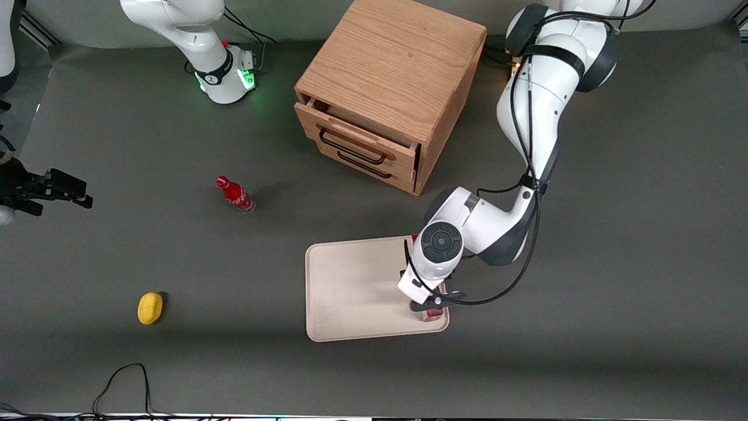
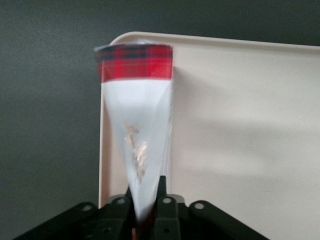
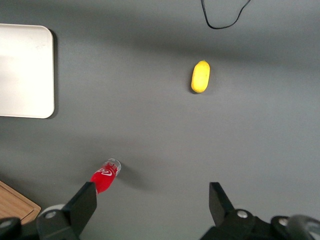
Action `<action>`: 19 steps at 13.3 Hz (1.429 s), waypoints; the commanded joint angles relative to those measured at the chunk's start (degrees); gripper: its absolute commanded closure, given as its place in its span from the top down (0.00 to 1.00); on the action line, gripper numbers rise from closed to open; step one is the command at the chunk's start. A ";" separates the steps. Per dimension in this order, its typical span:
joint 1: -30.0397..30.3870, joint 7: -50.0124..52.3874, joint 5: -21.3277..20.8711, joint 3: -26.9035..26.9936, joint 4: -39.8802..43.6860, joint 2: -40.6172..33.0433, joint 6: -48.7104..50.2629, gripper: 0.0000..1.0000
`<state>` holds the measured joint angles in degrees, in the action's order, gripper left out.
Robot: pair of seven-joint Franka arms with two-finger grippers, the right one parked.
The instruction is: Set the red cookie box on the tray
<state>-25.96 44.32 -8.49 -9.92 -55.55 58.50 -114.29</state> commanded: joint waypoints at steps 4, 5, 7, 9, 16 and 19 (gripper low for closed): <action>0.21 -0.81 -1.09 0.61 -2.27 -7.93 9.93 1.00; 0.39 -0.81 -0.92 0.52 -4.72 -12.40 12.40 1.00; 1.44 -0.64 0.05 0.26 -15.75 -23.37 13.31 1.00; 4.58 -1.07 1.80 -0.27 -27.72 -35.32 13.21 1.00; 18.30 -25.91 6.12 1.82 -43.75 -59.26 23.22 1.00; 28.22 -38.74 7.16 2.89 -45.17 -63.94 27.18 1.00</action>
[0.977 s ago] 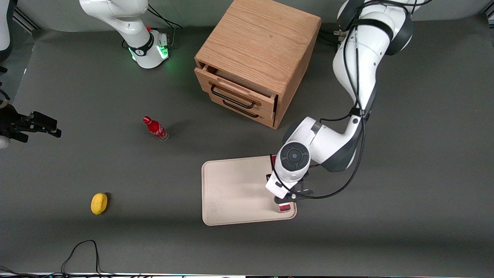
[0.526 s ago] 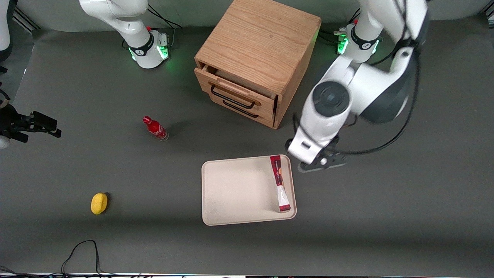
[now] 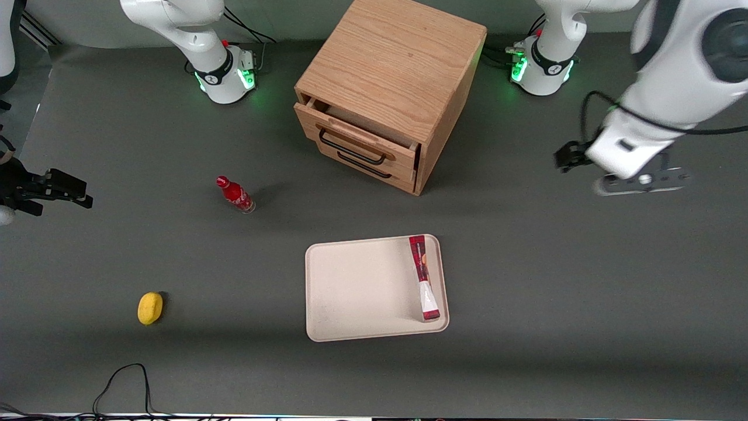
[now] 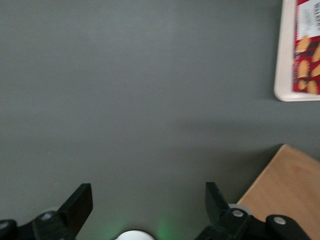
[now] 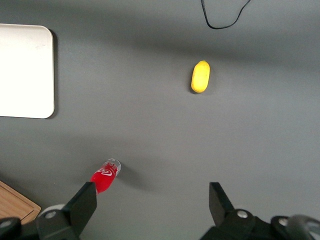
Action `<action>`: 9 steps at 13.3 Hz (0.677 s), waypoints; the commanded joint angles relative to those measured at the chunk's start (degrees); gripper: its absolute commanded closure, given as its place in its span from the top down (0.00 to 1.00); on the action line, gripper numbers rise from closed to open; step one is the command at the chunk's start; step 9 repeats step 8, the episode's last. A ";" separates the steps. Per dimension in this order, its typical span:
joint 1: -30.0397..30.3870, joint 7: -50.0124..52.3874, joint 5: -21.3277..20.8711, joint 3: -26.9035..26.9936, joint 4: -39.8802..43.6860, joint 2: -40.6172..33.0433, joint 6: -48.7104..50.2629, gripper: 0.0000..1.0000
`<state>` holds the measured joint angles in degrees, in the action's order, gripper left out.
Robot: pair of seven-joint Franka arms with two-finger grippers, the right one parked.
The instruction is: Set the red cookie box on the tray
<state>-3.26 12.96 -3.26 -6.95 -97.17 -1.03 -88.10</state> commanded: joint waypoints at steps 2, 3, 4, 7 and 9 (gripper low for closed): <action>5.39 -11.46 2.29 4.64 -4.51 -5.82 1.09 1.00; 4.33 -11.38 2.20 6.15 -4.60 -5.56 1.00 1.00; 3.62 -11.29 1.85 6.69 -3.91 -5.21 1.26 1.00; 0.80 -11.12 1.59 11.79 -0.75 -3.11 2.66 1.00; 0.89 -11.20 1.59 11.96 0.13 -2.58 3.28 1.00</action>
